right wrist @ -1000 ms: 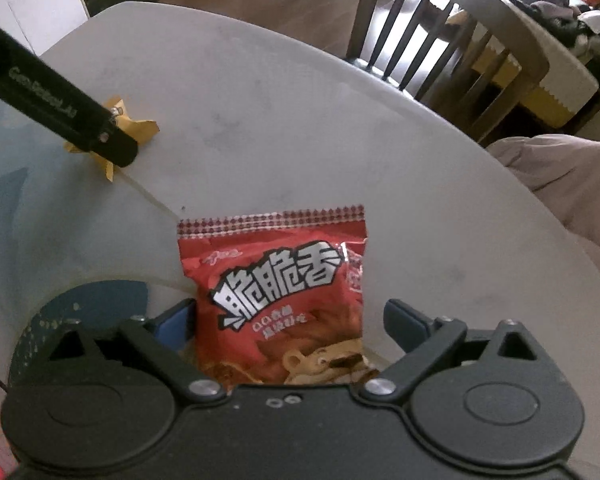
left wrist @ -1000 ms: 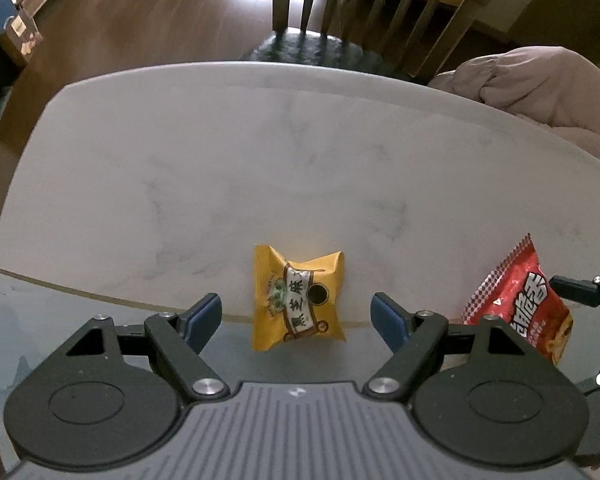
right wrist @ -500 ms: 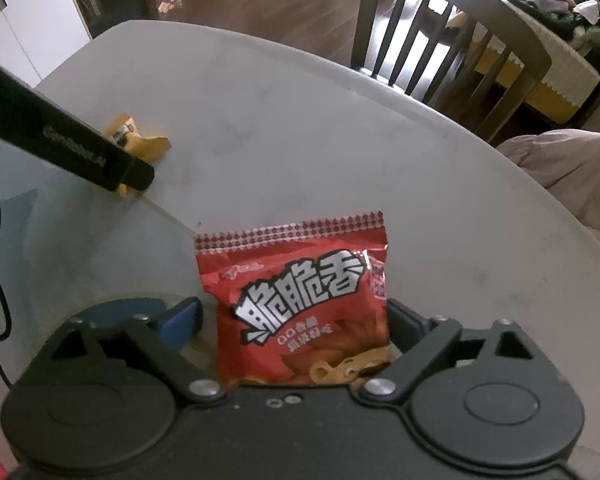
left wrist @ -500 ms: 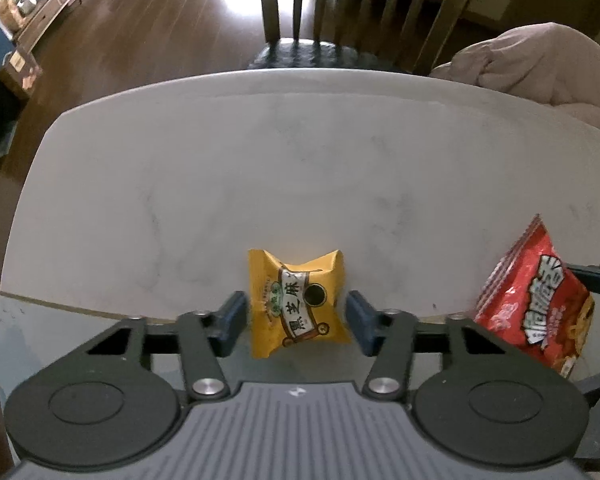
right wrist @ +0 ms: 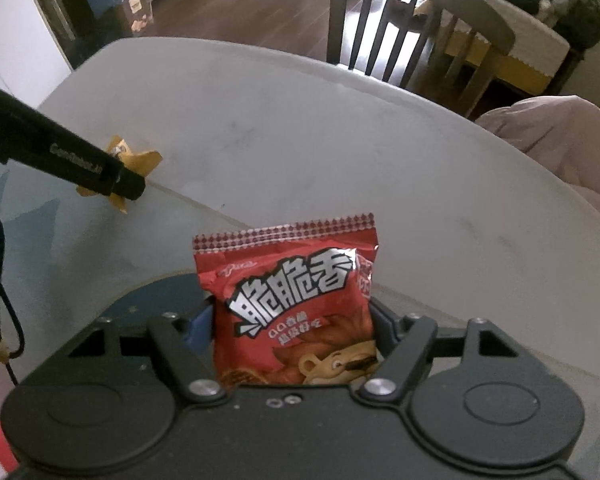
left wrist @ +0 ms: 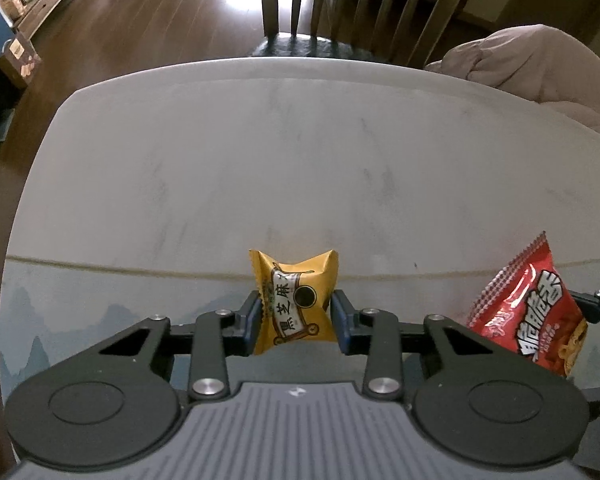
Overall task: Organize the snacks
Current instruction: 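Carry the red bag and yellow candy over the cardboard box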
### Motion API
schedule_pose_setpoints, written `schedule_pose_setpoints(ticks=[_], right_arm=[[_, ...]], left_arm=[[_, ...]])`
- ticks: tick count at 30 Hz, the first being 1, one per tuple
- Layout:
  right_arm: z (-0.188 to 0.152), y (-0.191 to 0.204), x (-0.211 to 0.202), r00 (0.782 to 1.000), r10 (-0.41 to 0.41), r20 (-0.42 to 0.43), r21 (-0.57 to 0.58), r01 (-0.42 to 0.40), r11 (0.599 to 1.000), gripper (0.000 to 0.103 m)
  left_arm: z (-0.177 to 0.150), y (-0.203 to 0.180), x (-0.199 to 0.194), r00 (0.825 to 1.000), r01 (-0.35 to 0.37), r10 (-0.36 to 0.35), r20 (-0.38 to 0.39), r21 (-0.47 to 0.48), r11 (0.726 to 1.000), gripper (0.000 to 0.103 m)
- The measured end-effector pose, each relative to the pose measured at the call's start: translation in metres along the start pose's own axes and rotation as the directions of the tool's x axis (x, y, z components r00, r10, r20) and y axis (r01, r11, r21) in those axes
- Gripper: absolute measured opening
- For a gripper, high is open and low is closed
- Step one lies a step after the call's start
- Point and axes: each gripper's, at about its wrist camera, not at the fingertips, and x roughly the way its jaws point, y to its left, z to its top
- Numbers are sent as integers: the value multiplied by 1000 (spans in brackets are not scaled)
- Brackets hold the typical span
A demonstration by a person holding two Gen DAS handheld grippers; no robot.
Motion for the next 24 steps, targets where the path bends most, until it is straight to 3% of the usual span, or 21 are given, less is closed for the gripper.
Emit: schedule_pose_setpoints(ticks=[14,24], right_arm=[[-22,21,-124,991,-23,130,104,10,995,75],[-51,59,-211,978,-46,202,139,17,990,75]], left_arm=[[-36,8,-128,987,72,-75,139,27,997,35],[-93,20,-220,977,92,-106,183,85,992,35]])
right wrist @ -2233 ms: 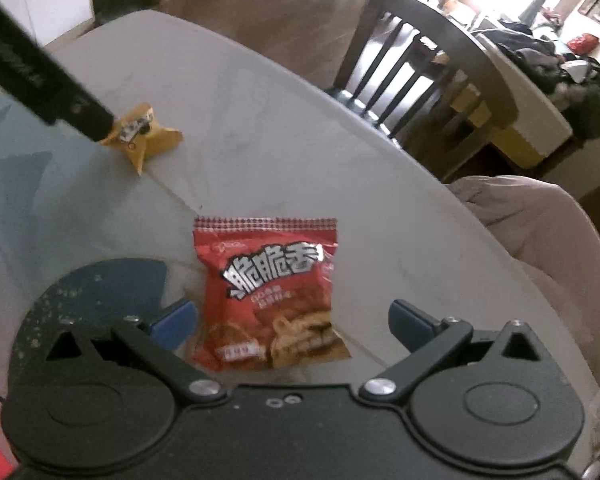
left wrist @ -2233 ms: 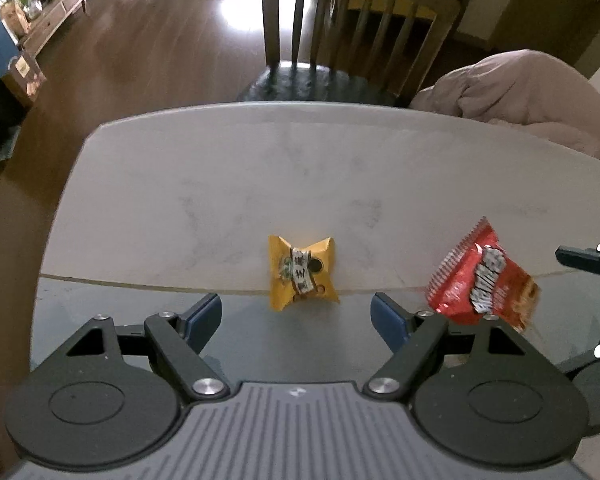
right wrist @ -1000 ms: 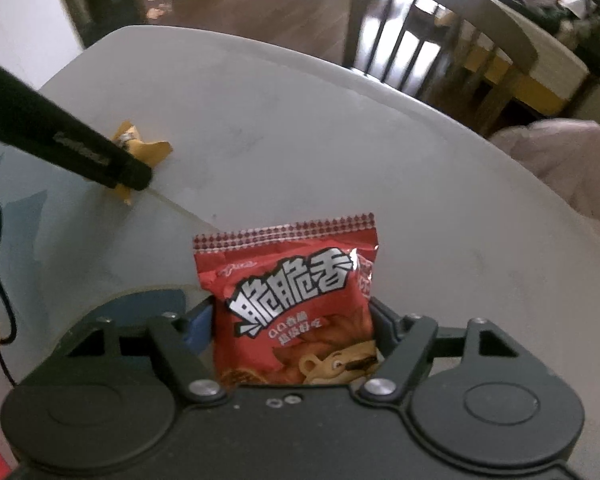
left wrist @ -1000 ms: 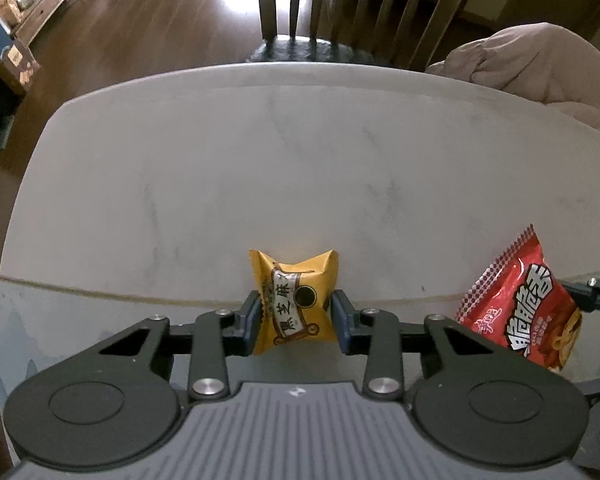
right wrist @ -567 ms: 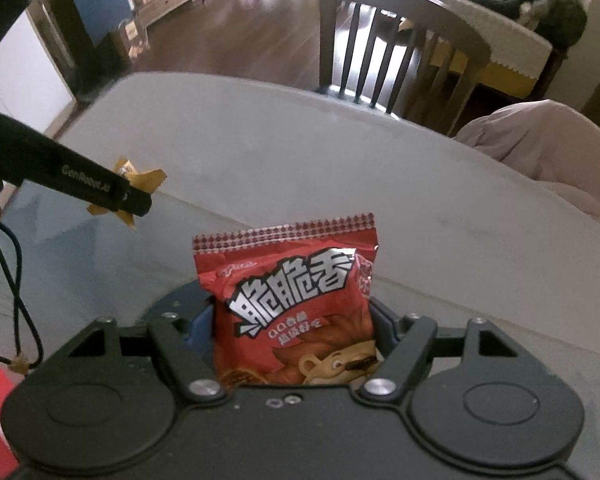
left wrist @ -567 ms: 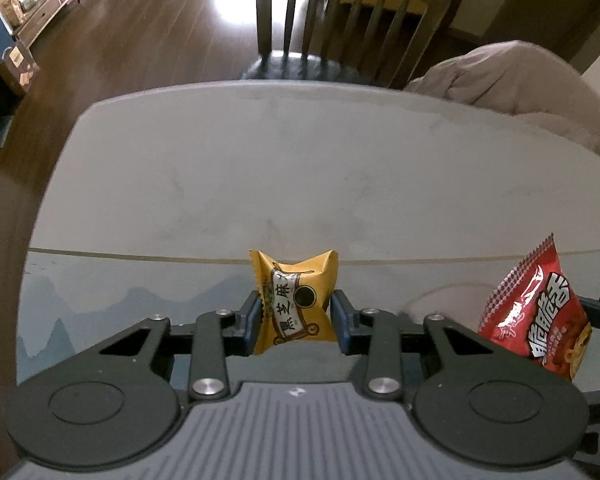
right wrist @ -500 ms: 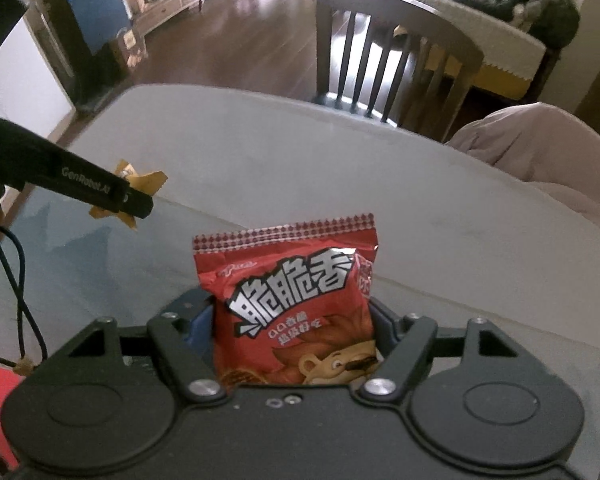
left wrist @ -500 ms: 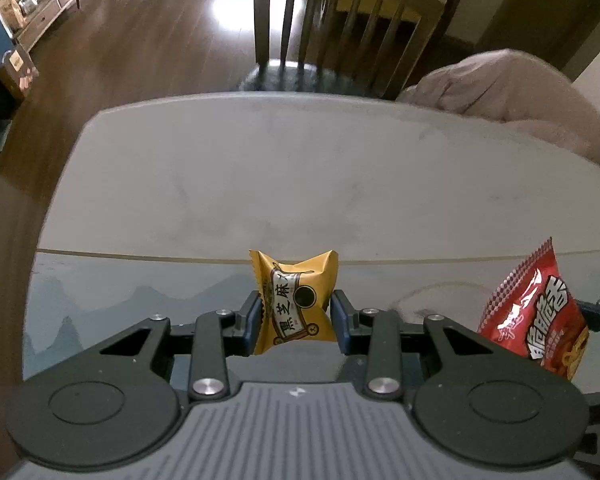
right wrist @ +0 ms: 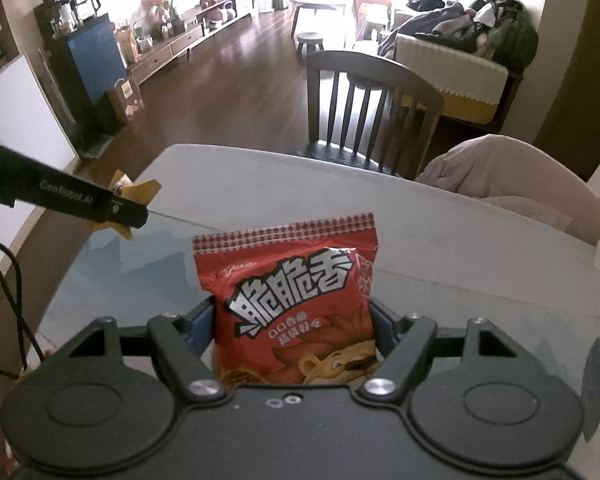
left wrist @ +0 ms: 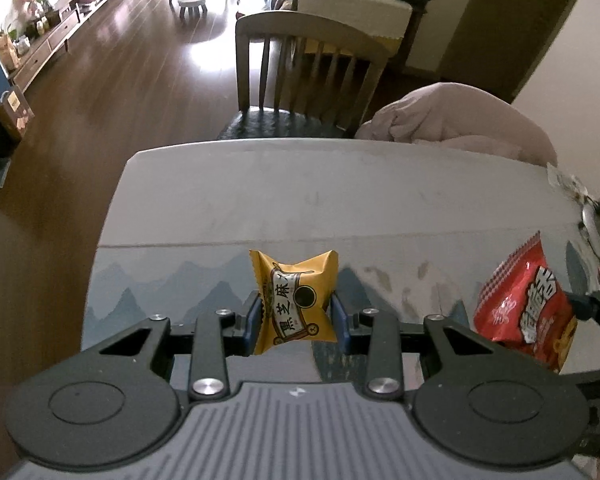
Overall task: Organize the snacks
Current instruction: 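Carry the red bag and yellow candy over the cardboard box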
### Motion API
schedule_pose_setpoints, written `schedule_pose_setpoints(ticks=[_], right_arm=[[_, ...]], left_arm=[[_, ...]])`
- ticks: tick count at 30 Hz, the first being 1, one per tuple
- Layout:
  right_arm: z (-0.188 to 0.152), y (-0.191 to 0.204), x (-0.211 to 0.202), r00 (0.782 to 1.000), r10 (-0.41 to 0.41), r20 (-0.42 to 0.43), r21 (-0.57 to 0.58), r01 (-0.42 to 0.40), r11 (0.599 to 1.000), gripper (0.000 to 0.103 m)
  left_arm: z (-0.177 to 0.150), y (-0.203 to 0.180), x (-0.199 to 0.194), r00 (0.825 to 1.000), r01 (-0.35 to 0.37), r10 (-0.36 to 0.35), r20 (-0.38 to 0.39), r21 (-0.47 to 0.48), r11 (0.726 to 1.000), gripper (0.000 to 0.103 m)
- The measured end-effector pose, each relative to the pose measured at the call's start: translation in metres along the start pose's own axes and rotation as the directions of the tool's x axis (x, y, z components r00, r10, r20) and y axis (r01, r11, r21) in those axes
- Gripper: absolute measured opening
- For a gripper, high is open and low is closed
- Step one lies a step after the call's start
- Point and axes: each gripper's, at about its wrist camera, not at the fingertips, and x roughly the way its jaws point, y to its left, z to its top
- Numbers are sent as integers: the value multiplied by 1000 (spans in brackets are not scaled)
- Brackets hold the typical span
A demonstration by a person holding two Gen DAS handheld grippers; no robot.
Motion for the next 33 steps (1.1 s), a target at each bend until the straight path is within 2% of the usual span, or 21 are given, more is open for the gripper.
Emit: schedule_pose_setpoints(ticks=[7,16,23,33], right_arm=[[-29,25,-38,1000,4,8,7,-5,1000,75],[-67,53,-54,999,54,-4,12,-54,998,75],[-97,69,-53,994,98,-38,32,-96,995,75],[-144,92,-16,986,109,-123,13,-108,994,75]], left_arm=[[-49,7,-41,1000,20,-20,1,33,999,35],[-111,13,-67,999,43,-41,-31,49,998,35],[-153,20,-62,996,56,-52,-73,58,997,35],[-209,25,-17,984,36,-24,-174,70,997,35]])
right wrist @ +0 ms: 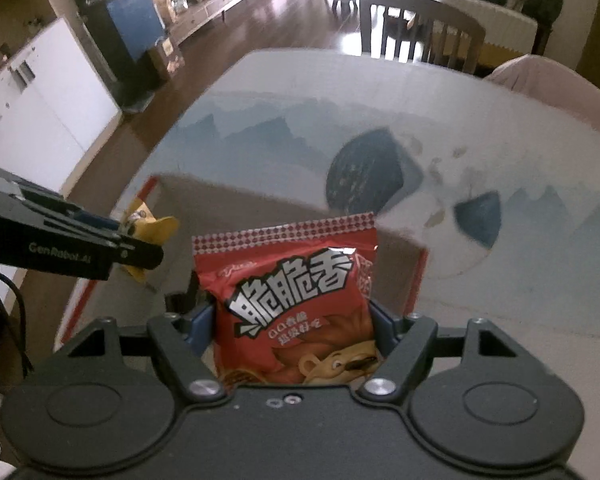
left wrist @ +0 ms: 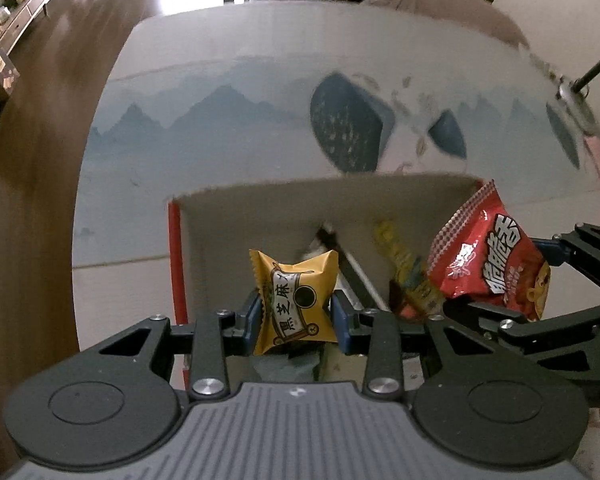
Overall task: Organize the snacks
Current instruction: 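Carry the red bag and yellow candy over the cardboard box, then lower both snacks into the box and open both tools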
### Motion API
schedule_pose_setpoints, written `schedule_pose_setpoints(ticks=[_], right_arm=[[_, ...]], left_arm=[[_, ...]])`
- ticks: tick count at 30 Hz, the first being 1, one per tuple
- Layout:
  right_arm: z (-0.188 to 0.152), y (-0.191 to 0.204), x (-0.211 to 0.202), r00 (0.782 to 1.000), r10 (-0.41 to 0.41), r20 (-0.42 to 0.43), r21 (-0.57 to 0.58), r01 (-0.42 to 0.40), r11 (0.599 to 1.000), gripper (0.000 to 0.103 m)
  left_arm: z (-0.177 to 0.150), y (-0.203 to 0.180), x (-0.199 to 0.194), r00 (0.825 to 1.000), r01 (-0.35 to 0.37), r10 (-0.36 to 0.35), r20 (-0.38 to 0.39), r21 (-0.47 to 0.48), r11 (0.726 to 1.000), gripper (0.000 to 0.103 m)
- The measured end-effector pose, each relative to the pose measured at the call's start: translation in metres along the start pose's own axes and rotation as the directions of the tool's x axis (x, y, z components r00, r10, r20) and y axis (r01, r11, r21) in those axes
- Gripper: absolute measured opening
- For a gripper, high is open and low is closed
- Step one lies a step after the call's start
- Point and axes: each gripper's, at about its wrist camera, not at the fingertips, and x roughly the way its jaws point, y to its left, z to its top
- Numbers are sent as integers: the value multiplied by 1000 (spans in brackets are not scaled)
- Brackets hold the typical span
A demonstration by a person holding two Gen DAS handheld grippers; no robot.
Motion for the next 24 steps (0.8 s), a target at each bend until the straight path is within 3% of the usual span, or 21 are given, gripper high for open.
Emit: schedule_pose_setpoints(ticks=[5,15,24], right_arm=[[-16,9,26,998,-21,-59,-35,18,999,75],[-27,15,44,996,-23,-81,-83,16,996,75],[-35,19,61,993,-15,-121,-85,5,996,76]], left_arm=[[-12,-1,23,999,6,-6,-45,0,1000,35],[-23,-1,57,995,-11,10,-94,-11,1000,35],[-31,-2,72,995,-31,30,-95,1,1000,36]])
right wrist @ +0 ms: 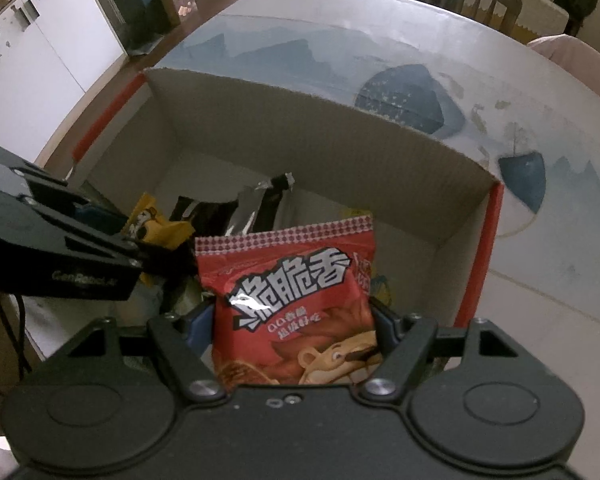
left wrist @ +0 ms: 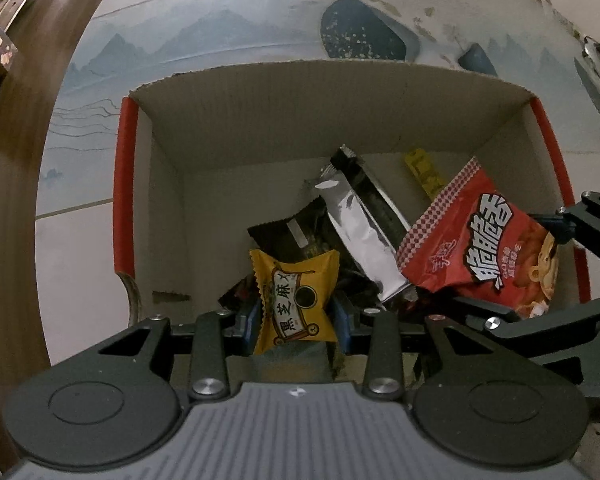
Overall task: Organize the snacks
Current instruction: 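Lower both snacks into the box and open both tools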
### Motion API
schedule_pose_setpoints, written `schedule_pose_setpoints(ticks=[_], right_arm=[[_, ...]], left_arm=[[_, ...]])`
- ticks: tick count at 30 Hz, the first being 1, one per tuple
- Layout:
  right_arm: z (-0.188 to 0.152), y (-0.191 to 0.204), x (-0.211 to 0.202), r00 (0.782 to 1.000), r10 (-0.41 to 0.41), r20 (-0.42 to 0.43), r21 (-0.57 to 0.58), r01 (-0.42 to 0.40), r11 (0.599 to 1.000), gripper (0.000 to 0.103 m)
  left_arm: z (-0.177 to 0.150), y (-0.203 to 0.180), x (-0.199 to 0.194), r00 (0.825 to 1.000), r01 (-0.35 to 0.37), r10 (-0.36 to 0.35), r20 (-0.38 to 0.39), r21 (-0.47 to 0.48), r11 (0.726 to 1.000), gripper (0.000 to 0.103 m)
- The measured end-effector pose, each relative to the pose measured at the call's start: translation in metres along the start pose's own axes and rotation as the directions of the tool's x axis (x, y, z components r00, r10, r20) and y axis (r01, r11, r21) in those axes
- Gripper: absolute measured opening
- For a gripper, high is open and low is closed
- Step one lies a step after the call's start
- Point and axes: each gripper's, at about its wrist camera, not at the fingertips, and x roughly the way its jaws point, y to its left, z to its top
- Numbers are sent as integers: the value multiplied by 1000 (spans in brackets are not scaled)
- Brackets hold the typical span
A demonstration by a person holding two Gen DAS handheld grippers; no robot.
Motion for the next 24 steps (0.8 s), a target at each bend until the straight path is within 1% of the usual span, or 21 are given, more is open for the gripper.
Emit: schedule_pose_setpoints(ticks=[5,8,10,12,15,17,19,24], right_arm=[[-1,0,-2,1000,1,2,9,-1,1000,78],[-2,1,-4,1000,6,14,17,-7,1000,85],[-3,1,-7,1000,8,23,21,-8,1000,93],[-4,2,-11,999,7,32,26,-8,1000,95],[-5,3,-17,999,-9,39,42,7,999,96],[-6,2,-22,999,-9,48,56,6,998,96],[-8,2,-28,998,-6,63,67,2,998,97],[-14,2,-47,994,-10,113,105,-2,994,101]], left_arm=[[-4,0,2,1000,2,-2,6,1,1000,36],[-6,0,2,1000,3,-3,12,-1,1000,38],[-8,0,1,1000,9,-9,21,2,1000,41],[-10,0,-2,999,15,-15,29,1,1000,44],[-13,1,-9,998,29,-29,56,0,1000,47],[-15,1,-17,996,35,-35,81,1,999,56],[-17,2,-25,993,46,-46,105,0,999,60],[-25,6,-44,985,62,-63,162,10,998,62]])
